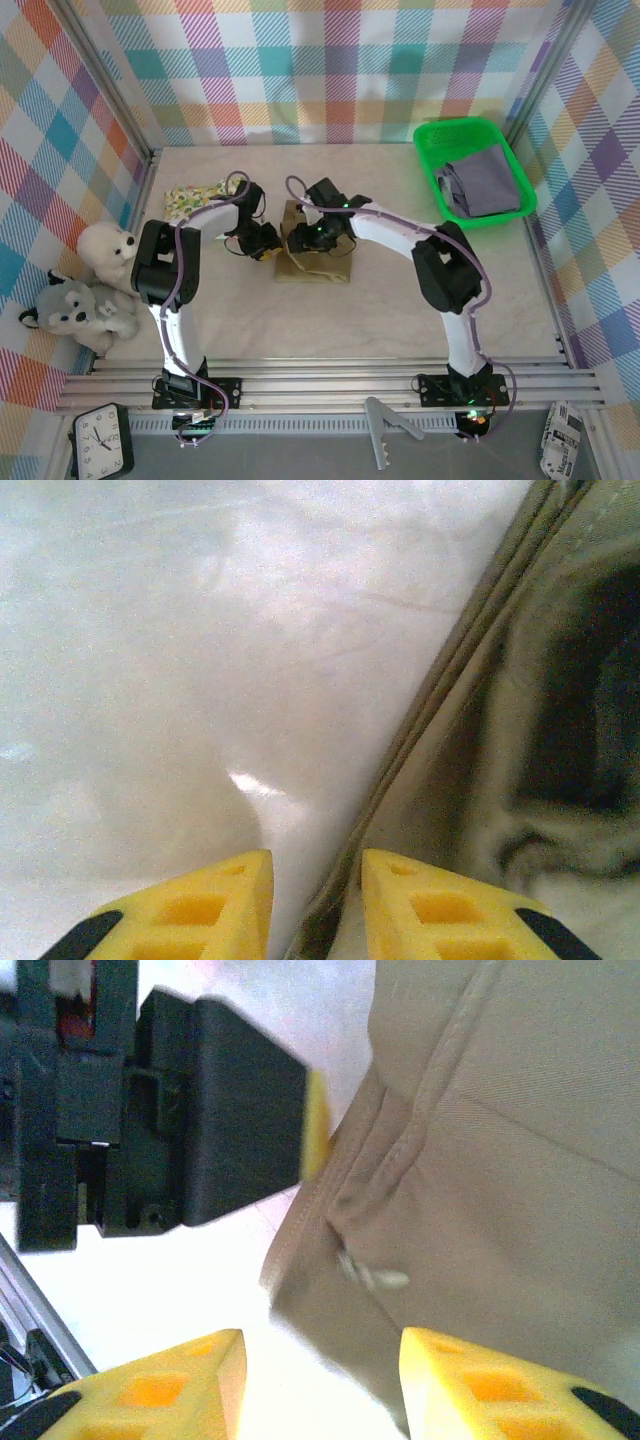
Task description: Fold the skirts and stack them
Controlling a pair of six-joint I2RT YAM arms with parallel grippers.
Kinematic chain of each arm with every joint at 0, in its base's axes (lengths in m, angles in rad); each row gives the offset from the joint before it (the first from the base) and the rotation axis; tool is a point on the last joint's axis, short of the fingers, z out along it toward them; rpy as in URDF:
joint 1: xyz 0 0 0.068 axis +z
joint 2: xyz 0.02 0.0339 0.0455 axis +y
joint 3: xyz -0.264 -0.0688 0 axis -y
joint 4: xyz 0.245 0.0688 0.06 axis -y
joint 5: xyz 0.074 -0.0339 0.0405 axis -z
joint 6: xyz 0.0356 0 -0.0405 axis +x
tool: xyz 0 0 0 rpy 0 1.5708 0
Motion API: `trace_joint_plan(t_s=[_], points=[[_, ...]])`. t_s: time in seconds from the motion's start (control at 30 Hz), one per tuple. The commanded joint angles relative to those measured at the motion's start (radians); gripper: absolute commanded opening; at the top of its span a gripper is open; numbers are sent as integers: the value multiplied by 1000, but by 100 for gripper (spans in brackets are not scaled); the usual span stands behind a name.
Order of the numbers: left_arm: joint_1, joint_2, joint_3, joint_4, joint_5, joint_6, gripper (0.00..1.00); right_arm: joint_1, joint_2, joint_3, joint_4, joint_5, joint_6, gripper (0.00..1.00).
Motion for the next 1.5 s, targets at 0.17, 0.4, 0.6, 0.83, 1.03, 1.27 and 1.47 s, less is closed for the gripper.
trace_joint_plan(t_s=[0.17, 0.4, 0.6, 0.83, 1.03, 1.27, 1.47], points=[[-40, -226, -8, -98, -56, -2, 33, -174, -28, 3, -27, 96, -122, 8], [-161, -94, -14, 176, 167, -163, 32, -184, 199, 263, -198, 232, -297, 3], [-174, 43, -14, 148, 82, -155, 31, -184, 284, 326, -347, 367, -186, 5], [-134, 129, 101, -27, -31, 46, 32, -181, 90, -33, -296, 205, -40, 6], [-133, 236, 310, -92, 33, 178, 33, -119, -108, -396, 198, -103, 386, 17], [-123, 80, 294, -80, 54, 182, 46, -172, -270, -466, 256, 146, 381, 38], [-56, -66, 143, -45, -51, 127, 53, -223, -216, -390, 225, 150, -13, 52]])
